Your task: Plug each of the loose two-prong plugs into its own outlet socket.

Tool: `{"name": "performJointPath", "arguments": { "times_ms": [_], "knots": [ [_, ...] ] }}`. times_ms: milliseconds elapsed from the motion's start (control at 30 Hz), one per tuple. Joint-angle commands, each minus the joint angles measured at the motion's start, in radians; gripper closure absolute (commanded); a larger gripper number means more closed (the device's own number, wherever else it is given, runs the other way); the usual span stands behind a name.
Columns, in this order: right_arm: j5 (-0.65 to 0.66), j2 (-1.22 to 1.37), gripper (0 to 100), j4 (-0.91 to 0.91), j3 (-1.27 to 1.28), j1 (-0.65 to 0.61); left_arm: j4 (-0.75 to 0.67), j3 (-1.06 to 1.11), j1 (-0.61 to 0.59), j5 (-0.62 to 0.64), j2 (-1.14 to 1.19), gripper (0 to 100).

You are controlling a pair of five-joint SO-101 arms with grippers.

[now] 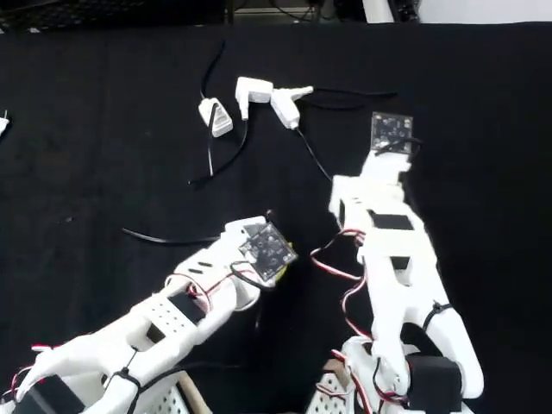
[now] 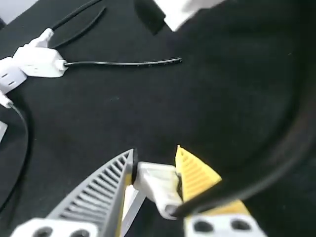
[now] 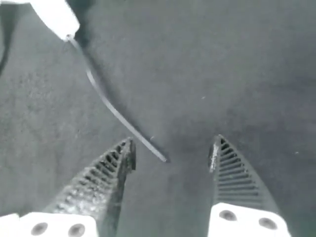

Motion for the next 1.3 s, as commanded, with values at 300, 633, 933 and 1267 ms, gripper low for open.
{"name": "performJointPath", "arguments": {
  "times_ms": [300, 633, 933, 1267],
  "knots": [
    [-0.002, 0.240, 76.2, 0.104, -0.199, 0.069, -0.089, 0.008, 0.004, 0.087, -0.025, 97],
    [-0.011, 0.277, 76.2, 0.127, -0.223, 0.071, -0.084, -0.081, -0.051, -0.014, -0.026, 97],
    [-0.009, 0.280, 76.2, 0.117, -0.223, 0.043, -0.083, -0.124, -0.088, 0.012, -0.025, 97],
    [-0.009, 0.280, 76.2, 0.044, -0.200, 0.031, 0.081, -0.127, -0.093, 0.132, -0.026, 97]
  ]
}}
